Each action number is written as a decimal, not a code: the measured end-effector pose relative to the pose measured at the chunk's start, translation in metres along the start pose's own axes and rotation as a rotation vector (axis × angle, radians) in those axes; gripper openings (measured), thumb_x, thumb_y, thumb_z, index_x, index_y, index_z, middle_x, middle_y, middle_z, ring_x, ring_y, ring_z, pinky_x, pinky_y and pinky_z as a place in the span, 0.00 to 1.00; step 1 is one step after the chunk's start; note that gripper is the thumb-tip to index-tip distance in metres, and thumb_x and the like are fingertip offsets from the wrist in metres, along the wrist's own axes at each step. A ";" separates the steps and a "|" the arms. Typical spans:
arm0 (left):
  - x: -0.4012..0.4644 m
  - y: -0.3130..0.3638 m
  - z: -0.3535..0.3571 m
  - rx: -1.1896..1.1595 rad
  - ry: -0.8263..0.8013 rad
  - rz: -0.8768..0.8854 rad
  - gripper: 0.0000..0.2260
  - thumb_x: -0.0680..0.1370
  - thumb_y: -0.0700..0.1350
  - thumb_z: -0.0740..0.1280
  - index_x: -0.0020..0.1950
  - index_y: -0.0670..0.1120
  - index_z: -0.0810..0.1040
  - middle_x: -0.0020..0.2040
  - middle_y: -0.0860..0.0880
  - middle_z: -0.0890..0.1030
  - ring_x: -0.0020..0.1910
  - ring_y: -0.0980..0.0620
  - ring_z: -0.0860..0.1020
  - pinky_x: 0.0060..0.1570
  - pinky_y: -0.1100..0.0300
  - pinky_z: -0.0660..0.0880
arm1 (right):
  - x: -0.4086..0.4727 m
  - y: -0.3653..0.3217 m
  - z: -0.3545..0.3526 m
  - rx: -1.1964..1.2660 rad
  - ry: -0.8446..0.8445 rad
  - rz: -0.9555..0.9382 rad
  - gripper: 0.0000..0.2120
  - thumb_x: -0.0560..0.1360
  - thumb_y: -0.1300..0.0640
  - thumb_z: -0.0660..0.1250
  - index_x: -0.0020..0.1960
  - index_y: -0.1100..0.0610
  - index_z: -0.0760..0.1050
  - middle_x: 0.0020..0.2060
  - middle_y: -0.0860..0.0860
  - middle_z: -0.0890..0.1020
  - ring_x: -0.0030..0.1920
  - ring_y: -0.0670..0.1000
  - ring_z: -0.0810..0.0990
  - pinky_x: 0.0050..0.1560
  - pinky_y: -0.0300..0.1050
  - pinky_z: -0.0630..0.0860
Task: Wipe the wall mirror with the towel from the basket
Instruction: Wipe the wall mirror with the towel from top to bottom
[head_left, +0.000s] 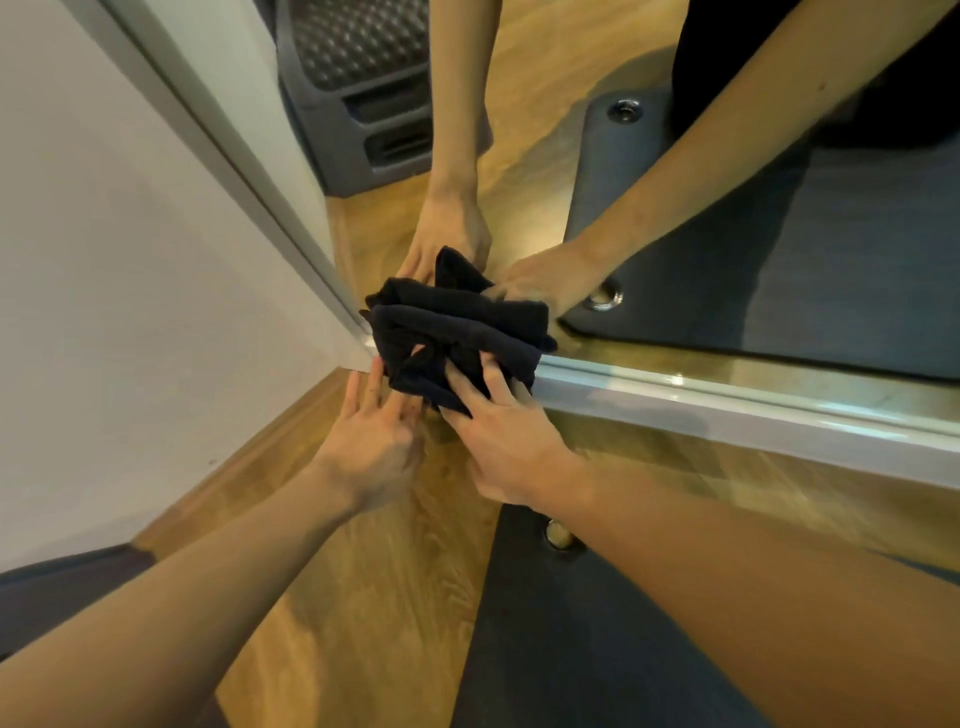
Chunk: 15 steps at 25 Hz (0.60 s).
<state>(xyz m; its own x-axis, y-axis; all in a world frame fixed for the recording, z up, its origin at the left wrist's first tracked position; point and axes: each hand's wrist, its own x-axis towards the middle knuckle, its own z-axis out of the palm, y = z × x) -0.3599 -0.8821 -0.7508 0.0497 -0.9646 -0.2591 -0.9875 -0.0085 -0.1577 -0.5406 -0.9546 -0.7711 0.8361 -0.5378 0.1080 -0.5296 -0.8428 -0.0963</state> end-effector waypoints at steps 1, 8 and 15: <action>-0.001 -0.009 -0.001 -0.028 -0.023 -0.054 0.34 0.84 0.56 0.55 0.84 0.48 0.43 0.84 0.45 0.43 0.81 0.36 0.37 0.79 0.39 0.38 | 0.013 -0.007 0.000 0.018 -0.044 -0.026 0.37 0.73 0.52 0.71 0.80 0.52 0.63 0.80 0.57 0.59 0.78 0.66 0.48 0.76 0.70 0.56; -0.001 -0.038 -0.019 -0.318 0.093 0.018 0.20 0.80 0.45 0.66 0.72 0.45 0.75 0.71 0.46 0.75 0.68 0.39 0.74 0.66 0.43 0.74 | 0.037 -0.024 -0.003 0.091 0.109 0.015 0.25 0.73 0.59 0.72 0.68 0.55 0.71 0.62 0.57 0.75 0.67 0.63 0.68 0.58 0.61 0.80; 0.020 -0.029 -0.043 -0.804 0.590 -0.382 0.14 0.73 0.34 0.74 0.52 0.45 0.74 0.49 0.48 0.78 0.44 0.48 0.77 0.44 0.54 0.79 | 0.049 -0.027 -0.018 0.183 0.394 0.225 0.22 0.79 0.67 0.66 0.72 0.61 0.69 0.65 0.62 0.73 0.49 0.56 0.80 0.36 0.46 0.82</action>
<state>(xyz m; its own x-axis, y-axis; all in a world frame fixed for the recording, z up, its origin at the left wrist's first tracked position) -0.3368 -0.9124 -0.7108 0.5091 -0.8344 0.2111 -0.7413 -0.3004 0.6002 -0.4881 -0.9581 -0.7459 0.5670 -0.7041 0.4275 -0.6280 -0.7053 -0.3288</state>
